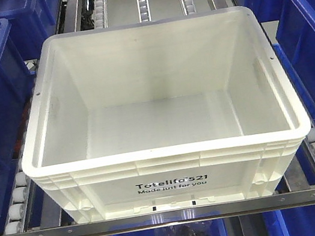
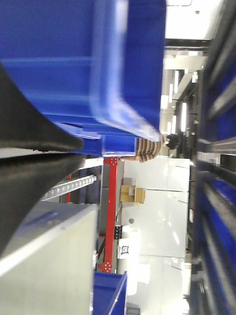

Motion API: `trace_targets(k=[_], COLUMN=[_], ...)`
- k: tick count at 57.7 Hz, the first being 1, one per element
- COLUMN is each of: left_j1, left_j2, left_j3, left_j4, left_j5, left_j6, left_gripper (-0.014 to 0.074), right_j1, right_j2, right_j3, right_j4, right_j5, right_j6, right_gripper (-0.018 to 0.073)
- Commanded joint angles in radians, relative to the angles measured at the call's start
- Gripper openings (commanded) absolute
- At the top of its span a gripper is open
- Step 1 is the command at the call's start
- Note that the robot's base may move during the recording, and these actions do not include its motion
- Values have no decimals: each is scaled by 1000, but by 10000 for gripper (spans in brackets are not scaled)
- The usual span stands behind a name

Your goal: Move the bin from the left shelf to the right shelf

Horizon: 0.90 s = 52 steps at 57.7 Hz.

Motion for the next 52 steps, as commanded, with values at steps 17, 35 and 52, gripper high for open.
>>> trace_targets(k=[17,35,52], left_j1=[-2,-23,-98], left_j2=[294,292,292], left_j3=[-350,-347,-348], left_j4=[76,76,85], left_j5=[275,324,368], left_j6=[22,-24,13], left_gripper=[-6,-4,177], right_j1=[-4,-4,-4], right_j2=[347,359,359], right_j3=[-324,-319,-319], right_j4=[-9,-10,-10], right_j5=[261,276,295], right_j6=[2,2,2], right_gripper=[-8,-3,199])
